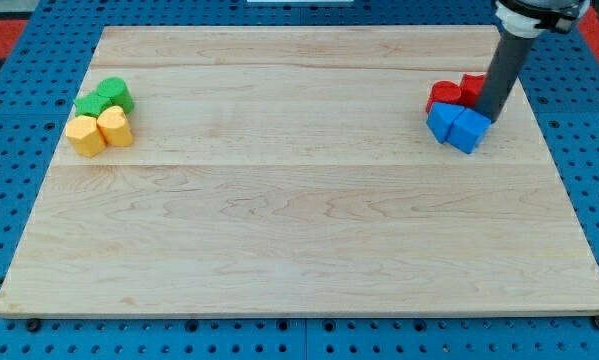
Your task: Separate the blue blocks from each other
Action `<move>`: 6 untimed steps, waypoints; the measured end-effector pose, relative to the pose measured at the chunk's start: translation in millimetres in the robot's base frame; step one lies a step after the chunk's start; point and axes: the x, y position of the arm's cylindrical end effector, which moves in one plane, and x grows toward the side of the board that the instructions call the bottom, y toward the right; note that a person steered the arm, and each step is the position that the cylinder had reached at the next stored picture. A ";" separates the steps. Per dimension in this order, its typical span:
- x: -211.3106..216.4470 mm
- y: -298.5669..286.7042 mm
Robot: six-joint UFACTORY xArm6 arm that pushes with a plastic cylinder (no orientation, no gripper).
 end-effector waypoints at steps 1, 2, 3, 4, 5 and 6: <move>1.7 -7.1; 8.4 -17.4; 8.4 -35.8; 8.4 -53.9; 4.2 -73.9; -12.2 -117.2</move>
